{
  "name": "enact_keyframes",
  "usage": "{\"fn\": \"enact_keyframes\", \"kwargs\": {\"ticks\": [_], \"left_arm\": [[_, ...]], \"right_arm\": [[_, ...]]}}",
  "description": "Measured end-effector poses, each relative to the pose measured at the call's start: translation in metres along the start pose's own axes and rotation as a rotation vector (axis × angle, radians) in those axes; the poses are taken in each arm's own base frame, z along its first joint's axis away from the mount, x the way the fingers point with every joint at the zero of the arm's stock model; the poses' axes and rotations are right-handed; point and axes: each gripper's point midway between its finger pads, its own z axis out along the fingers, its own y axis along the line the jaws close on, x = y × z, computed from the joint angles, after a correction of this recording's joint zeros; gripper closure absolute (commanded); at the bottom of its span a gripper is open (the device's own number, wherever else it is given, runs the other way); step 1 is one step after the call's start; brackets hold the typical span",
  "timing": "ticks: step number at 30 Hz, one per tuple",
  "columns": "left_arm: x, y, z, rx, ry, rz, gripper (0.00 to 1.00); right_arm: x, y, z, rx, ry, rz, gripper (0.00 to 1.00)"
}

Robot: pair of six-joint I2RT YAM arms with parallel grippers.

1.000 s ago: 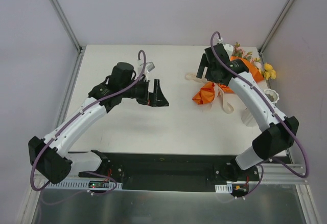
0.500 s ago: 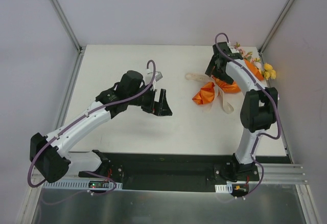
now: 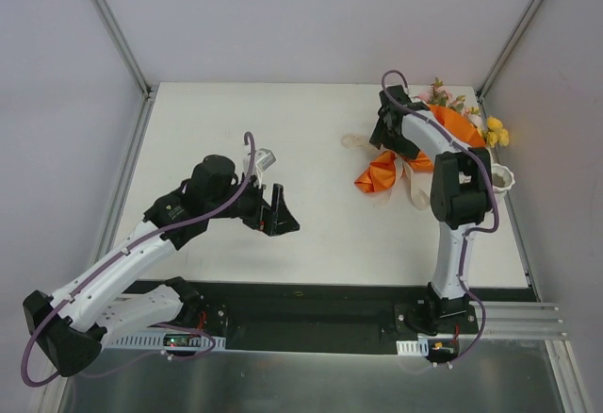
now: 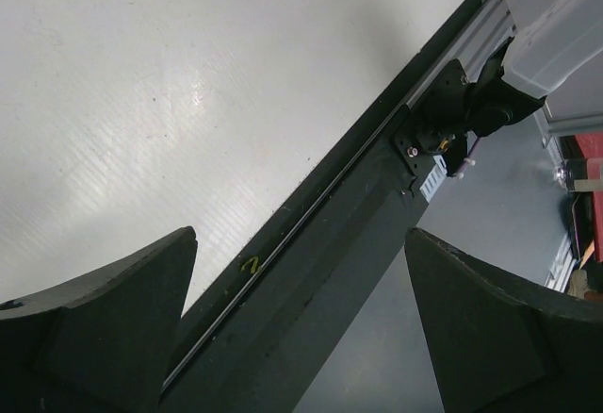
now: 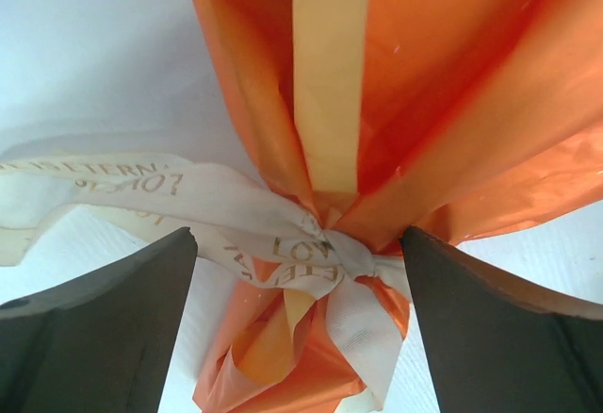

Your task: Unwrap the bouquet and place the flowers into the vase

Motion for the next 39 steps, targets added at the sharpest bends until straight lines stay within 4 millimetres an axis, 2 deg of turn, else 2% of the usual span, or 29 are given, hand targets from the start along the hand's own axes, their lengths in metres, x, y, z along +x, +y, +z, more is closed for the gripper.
{"fn": "enact_keyframes", "kwargs": {"ticks": [7, 11, 17, 21, 26, 28, 30, 32, 34, 35, 36, 39], "left_arm": [[0.006, 0.011, 0.013, -0.029, 0.049, -0.028, 0.11], [0.009, 0.023, 0.025, -0.071, 0.082, -0.052, 0.16], [0.001, 0.031, 0.033, -0.103, 0.050, -0.054, 0.23], [-0.004, 0.034, 0.041, -0.106, 0.037, -0.067, 0.29], [-0.004, 0.042, 0.054, -0.118, 0.053, -0.085, 0.29], [-0.004, 0.047, 0.059, -0.125, 0.069, -0.100, 0.34], [-0.009, 0.051, 0.067, -0.112, 0.096, -0.125, 0.41], [-0.018, 0.058, 0.078, -0.087, 0.129, -0.174, 0.41], [-0.028, 0.072, 0.092, -0.081, 0.151, -0.216, 0.41], [-0.033, 0.079, 0.099, -0.081, 0.162, -0.235, 0.41], [-0.037, 0.089, 0.108, -0.091, 0.171, -0.256, 0.41], [-0.043, 0.101, 0.125, -0.101, 0.193, -0.273, 0.46]], "right_arm": [[0.037, 0.015, 0.002, 0.010, -0.002, -0.107, 0.17], [0.060, 0.028, -0.014, -0.026, -0.025, -0.196, 0.18], [0.098, 0.048, -0.048, -0.152, -0.037, -0.358, 0.12], [0.111, 0.041, -0.069, -0.239, -0.030, -0.419, 0.07], [0.110, 0.023, -0.104, -0.343, -0.069, -0.455, 0.04], [0.109, 0.016, -0.118, -0.382, -0.098, -0.455, 0.05], [0.115, 0.009, -0.130, -0.433, -0.109, -0.452, 0.09], [0.125, 0.005, -0.133, -0.478, -0.108, -0.449, 0.15], [0.140, -0.001, -0.128, -0.500, -0.085, -0.453, 0.25], [0.146, -0.004, -0.125, -0.504, -0.074, -0.454, 0.36], [0.156, -0.010, -0.120, -0.508, -0.055, -0.455, 0.42], [0.173, -0.021, -0.111, -0.519, 0.001, -0.439, 0.48]]}}
